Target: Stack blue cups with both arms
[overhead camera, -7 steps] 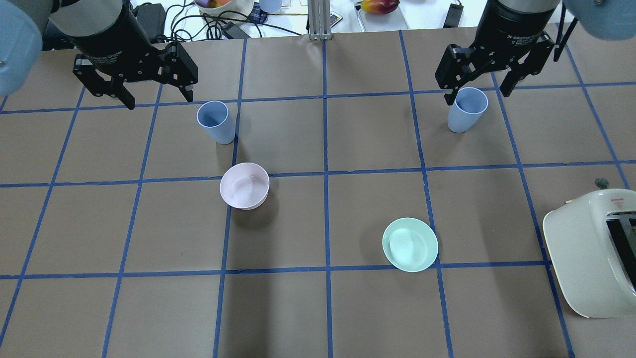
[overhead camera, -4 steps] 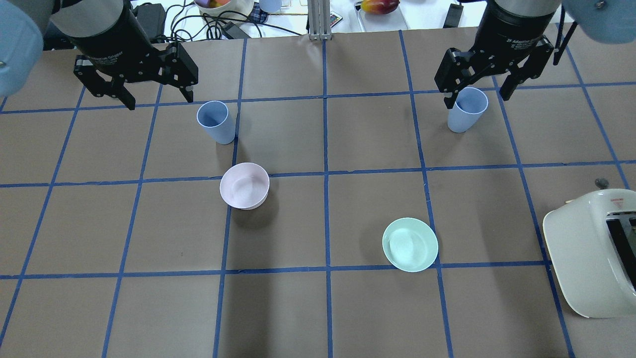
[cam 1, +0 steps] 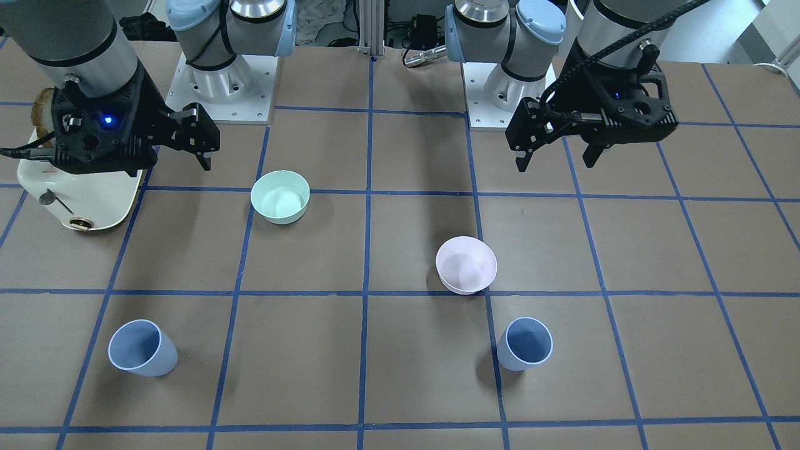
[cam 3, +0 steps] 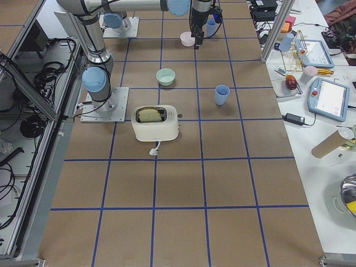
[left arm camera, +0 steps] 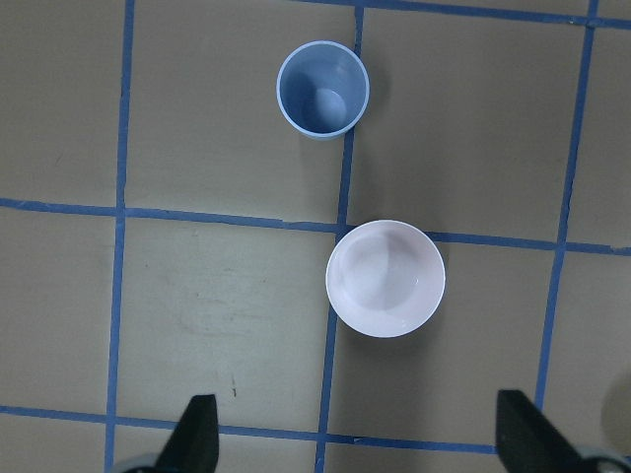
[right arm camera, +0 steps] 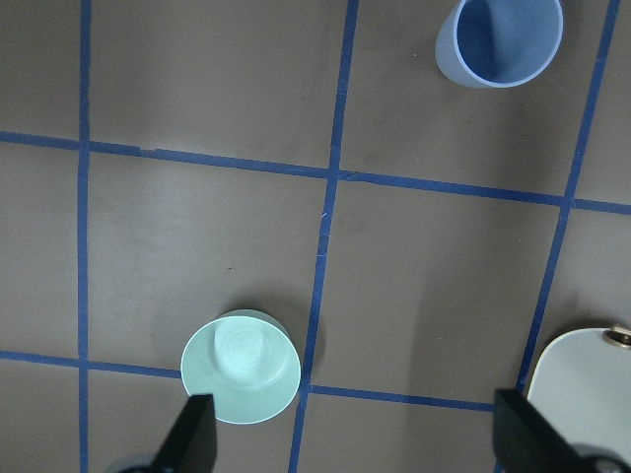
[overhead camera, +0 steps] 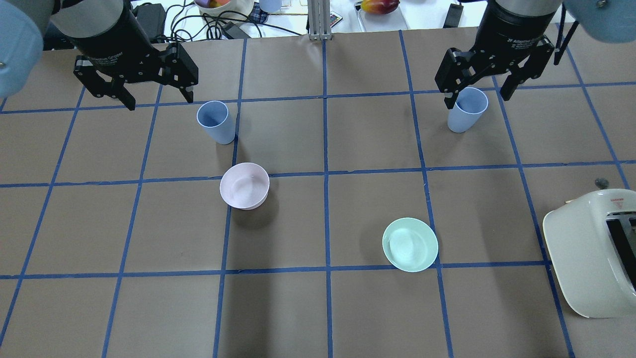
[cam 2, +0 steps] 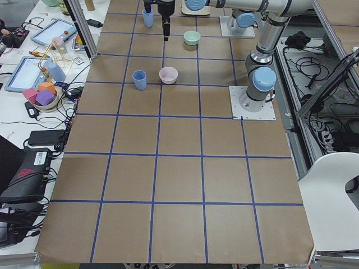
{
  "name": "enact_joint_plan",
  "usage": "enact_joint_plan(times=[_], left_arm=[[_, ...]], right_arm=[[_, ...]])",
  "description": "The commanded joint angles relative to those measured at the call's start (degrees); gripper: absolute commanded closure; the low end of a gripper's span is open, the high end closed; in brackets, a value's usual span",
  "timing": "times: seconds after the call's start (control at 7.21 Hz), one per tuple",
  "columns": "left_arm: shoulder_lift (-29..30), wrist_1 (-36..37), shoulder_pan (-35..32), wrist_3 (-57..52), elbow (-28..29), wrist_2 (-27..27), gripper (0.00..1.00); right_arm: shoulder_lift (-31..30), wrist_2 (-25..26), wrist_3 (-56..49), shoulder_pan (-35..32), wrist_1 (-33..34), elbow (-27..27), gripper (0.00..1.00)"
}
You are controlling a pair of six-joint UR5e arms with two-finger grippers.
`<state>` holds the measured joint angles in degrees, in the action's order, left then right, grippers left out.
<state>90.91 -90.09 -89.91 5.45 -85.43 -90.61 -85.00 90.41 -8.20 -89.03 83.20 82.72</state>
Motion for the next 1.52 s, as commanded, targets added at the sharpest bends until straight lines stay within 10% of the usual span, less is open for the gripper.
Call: enact_joint_plan(times=[0.0,0.69,1.39], left_arm=[[0.06,0.0,0.0,0.0,0.0,-0.09,0.0],[2.42,0.61,0.26,-0.09,1.13,0.35,0.0],[26.3,24.15,-0.17,-1.93,2.98,1.32,0.0]], right_arm=[[0.36,0.2,0.03,0.0,0.03,0.16,0.0],[1.06,0.82,-0.76,1.14,0.2,0.34,0.0],[6.33,-0.14,-2.42,6.55,11.5,0.33,0.0]])
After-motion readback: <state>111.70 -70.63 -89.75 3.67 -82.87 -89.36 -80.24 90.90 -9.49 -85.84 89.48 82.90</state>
